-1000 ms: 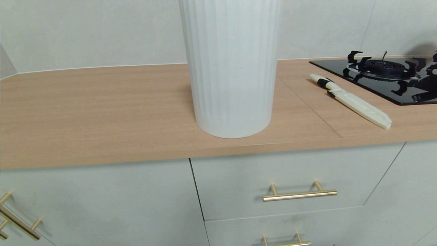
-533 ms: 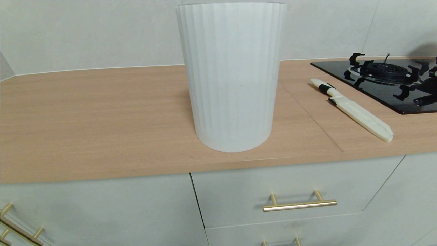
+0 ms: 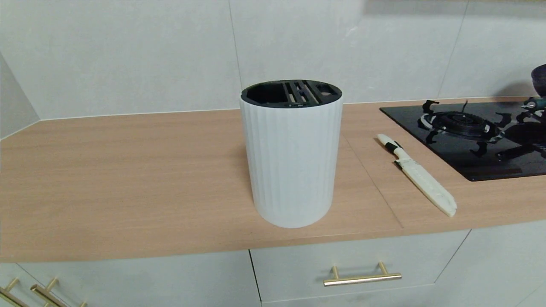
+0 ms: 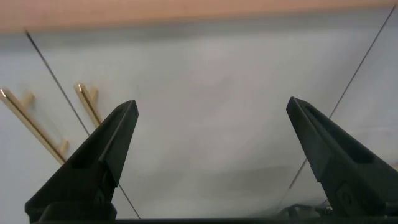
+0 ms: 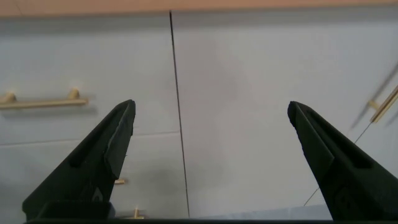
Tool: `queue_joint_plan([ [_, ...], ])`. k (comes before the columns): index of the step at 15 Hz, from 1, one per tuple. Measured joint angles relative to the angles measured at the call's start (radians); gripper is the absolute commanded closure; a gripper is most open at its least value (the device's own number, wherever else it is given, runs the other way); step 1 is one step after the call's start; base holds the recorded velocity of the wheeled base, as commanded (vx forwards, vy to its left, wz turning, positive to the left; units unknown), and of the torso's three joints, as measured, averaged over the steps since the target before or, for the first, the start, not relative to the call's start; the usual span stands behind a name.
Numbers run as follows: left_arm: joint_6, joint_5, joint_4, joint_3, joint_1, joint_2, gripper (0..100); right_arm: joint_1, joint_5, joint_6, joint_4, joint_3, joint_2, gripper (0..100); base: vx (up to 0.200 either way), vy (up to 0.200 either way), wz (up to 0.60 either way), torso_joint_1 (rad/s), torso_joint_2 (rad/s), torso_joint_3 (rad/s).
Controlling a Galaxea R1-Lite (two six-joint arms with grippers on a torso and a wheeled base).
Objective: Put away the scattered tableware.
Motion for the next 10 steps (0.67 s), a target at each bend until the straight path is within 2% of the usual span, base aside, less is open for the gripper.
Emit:
queue_joint_plan([
  [10,0.0,0.0,0.0,0.0,0.0,0.0,0,0.0,-0.001,0.0,0.0,0.0,0.0,0,0.0,0.0,0.0,0.226,-0.5,-0.271],
])
